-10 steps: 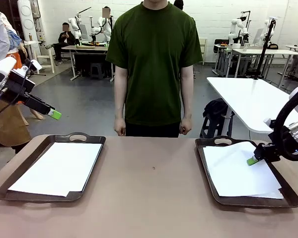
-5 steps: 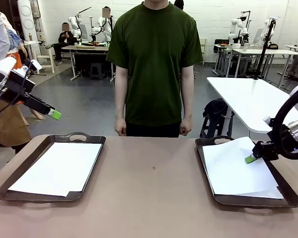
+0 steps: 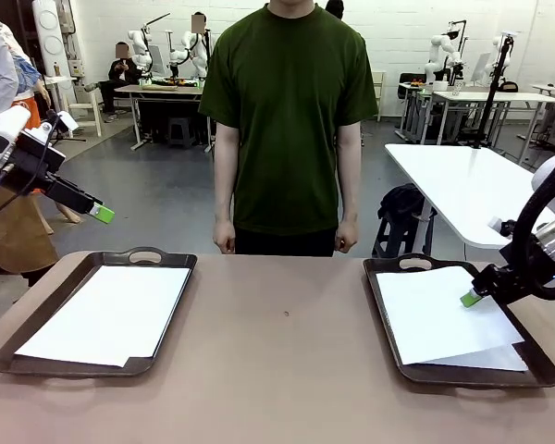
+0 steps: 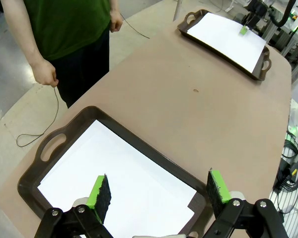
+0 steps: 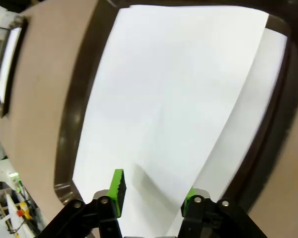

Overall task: Sort the A4 documents.
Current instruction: Place the A4 Paper in the designated Handle tray.

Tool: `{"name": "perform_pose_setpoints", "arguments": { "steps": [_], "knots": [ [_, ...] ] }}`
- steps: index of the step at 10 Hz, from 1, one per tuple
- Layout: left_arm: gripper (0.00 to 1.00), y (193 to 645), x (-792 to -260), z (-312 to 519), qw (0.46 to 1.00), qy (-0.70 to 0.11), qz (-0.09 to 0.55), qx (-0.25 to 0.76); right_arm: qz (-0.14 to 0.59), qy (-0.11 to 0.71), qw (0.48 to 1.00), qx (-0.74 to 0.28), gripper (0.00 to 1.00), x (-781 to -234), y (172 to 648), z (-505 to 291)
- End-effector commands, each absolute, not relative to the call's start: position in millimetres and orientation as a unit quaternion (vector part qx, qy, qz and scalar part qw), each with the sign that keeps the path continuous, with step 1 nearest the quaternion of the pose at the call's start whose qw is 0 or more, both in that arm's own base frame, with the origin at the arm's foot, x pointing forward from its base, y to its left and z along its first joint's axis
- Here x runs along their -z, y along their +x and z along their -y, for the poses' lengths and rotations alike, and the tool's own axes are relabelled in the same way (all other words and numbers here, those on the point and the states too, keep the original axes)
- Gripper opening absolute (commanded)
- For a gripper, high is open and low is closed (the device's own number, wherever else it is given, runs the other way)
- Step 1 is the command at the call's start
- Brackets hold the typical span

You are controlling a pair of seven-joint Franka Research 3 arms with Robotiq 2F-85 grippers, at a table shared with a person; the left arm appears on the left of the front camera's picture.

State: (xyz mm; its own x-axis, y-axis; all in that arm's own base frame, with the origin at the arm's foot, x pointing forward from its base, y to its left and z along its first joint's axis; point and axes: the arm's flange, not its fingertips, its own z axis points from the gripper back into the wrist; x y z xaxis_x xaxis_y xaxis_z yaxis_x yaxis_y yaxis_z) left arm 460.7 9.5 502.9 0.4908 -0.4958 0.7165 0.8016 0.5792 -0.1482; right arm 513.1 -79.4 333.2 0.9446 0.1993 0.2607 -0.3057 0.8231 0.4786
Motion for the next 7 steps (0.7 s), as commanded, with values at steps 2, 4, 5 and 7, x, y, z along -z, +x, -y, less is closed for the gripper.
{"name": "perform_pose_setpoints", "arguments": {
  "steps": [2,4,5,7],
  "knots": [
    [1.00,460.3,-502.3,-9.5,0.829,-0.235,0.319,0.395,0.096,0.163,0.975,-0.119,0.79,-344.6,503.6,72.5],
    [1.00,460.3,-502.3,-9.5,0.829,-0.235,0.319,0.395,0.093,0.151,0.977,-0.121,0.98,-350.1,503.2,70.4],
    [1.00,460.3,-502.3,-9.5,0.829,-0.235,0.319,0.395,0.092,0.141,0.978,-0.126,1.00,-352.6,501.8,67.3],
    [1.00,460.3,-502.3,-9.5,0.829,-0.235,0.319,0.395,0.097,0.130,0.979,-0.127,1.00,-357.1,502.0,66.8]
  ]
}}
